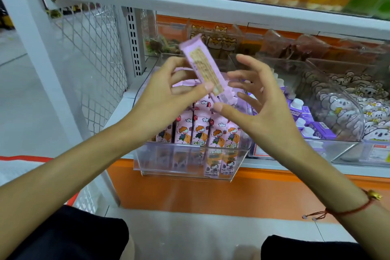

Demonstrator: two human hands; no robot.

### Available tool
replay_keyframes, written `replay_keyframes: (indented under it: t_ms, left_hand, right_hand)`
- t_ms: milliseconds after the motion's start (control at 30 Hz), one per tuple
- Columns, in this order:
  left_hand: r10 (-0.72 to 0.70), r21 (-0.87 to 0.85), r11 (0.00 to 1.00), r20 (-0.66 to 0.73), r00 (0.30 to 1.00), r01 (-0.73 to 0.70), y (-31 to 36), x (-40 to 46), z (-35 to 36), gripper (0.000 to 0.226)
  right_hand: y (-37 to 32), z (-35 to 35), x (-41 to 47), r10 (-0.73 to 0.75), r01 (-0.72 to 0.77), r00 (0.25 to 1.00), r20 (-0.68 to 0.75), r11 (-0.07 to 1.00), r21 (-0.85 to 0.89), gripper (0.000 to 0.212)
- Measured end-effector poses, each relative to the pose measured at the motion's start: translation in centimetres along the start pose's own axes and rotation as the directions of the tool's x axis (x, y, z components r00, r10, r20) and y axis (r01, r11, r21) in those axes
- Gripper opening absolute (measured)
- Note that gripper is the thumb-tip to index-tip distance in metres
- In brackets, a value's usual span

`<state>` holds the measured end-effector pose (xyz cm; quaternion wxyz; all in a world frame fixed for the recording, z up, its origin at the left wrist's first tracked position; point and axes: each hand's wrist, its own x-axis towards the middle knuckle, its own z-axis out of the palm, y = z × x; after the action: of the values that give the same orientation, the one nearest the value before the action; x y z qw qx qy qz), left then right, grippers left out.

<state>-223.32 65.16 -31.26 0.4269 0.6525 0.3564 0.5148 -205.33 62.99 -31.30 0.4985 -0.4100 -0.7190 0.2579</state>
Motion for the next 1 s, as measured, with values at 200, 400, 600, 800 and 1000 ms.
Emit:
replay_keyframes:
  t_ms: [200,400,600,800,1000]
  left_hand:
    - [-0.153,-0.161,0.978,-0.129,0.98,0.132,-0.4,-0.1,0.2,0.076]
    - [0.127,0.223,0.967,0.003,0.992,-0.124,0.1,-0.3,-0.2,0.036]
    - [0.227,0.302,0.928,0.011,0.974,-0.22,0.2,-0.3,0.0,0.04]
    - [0.286,0.446,0.88,-0.22,0.933,-0.165,-0.5,2.3,-2.5,0.036]
    - [0.277,0.688,0.714,-0.105,0.955,-0.132,-2.2,6.4,-1.9,0.046]
  right_hand:
    - [-0.3,0.2,0.0,-0.097,0.095,0.995,-0.007,0.989,-0.114,0.03]
    - [0.4,-1.5,1.1,0.193,-0.156,0.974,-0.118,0.951,0.267,0.032]
    - [1.3,-2.4,1.8,0.381,-0.3,0.919,-0.101,0.843,0.447,0.033]
    - [2.8,-2.8,1.4,0.239,-0.279,0.944,-0.227,0.946,-0.164,0.037]
    - [3.7,-1.9,0.6,0.259,-0.281,0.96,-0.109,0.892,-0.354,0.035]
